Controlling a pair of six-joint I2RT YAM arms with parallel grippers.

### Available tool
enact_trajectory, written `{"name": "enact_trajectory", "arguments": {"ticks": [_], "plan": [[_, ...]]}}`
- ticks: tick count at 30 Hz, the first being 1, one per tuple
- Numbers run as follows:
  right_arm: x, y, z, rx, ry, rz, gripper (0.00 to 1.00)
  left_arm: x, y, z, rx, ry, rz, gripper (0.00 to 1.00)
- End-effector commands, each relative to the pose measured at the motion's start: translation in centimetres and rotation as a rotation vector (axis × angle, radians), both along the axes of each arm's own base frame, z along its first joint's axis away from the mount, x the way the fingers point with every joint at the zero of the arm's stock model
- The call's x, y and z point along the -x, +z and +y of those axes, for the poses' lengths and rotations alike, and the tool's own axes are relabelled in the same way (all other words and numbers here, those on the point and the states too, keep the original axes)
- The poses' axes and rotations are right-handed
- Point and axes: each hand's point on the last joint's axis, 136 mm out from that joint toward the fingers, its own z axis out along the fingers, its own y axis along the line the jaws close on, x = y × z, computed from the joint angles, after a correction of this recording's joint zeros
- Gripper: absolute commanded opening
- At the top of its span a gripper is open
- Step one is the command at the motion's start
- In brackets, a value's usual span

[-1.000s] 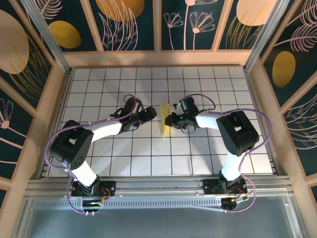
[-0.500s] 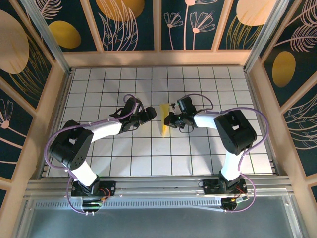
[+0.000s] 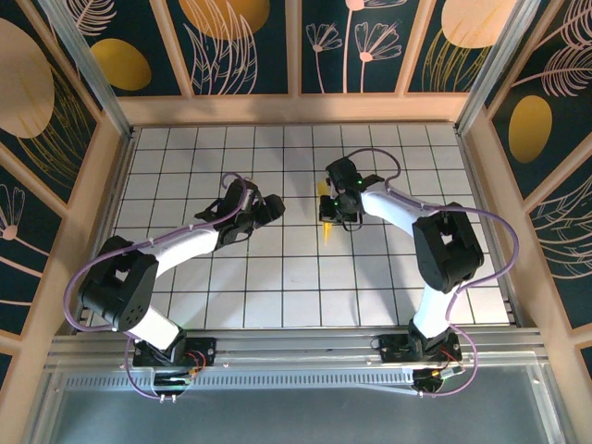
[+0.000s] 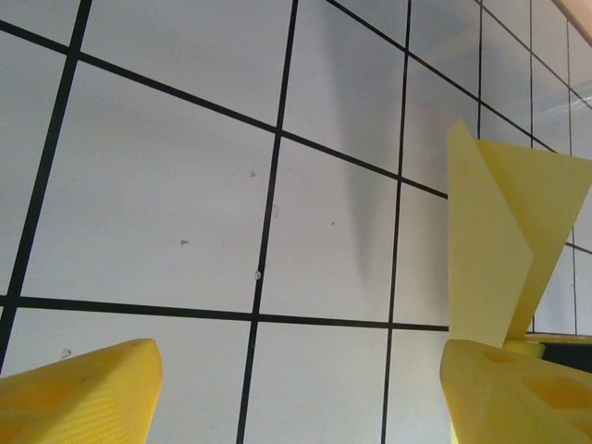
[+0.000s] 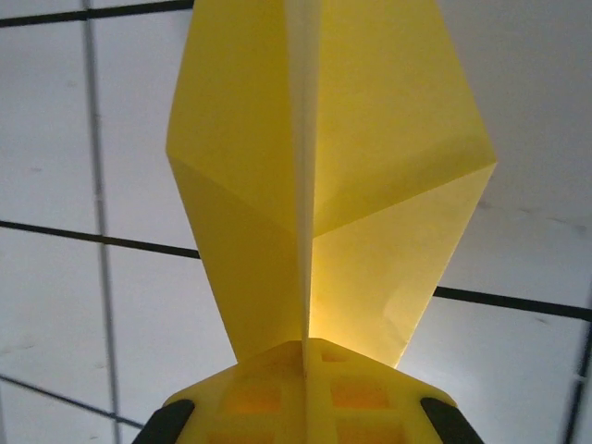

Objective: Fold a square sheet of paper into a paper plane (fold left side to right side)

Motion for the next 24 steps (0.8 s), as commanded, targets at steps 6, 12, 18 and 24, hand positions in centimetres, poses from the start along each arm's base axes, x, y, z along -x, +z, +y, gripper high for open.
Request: {"name": "enact_trajectory", "arguments": {"ticks": [6, 12, 18, 24], "plan": [[0.6, -2.8, -2.2, 0.26, 0.02, 0.038, 0.0, 0.7, -1.7, 0.8, -0.038, -0.005, 0.038, 0.79], [0.5, -4.0, -2.1, 0.277, 0.011, 0.038, 0.04, 0.8, -2.0, 0.7, -0.036, -0.01, 0.049, 0.79], [0.5, -4.3, -2.0, 0.262, 0.001, 0.038, 0.13, 0.8, -2.0, 0.7, -0.035, -0.008, 0.05, 0.79], [0.4, -3.9, -1.4, 0.225, -0.003, 0.03, 0.2, 0.8, -2.2, 0.6, -0.034, -0.01, 0.054, 0.79]]}}
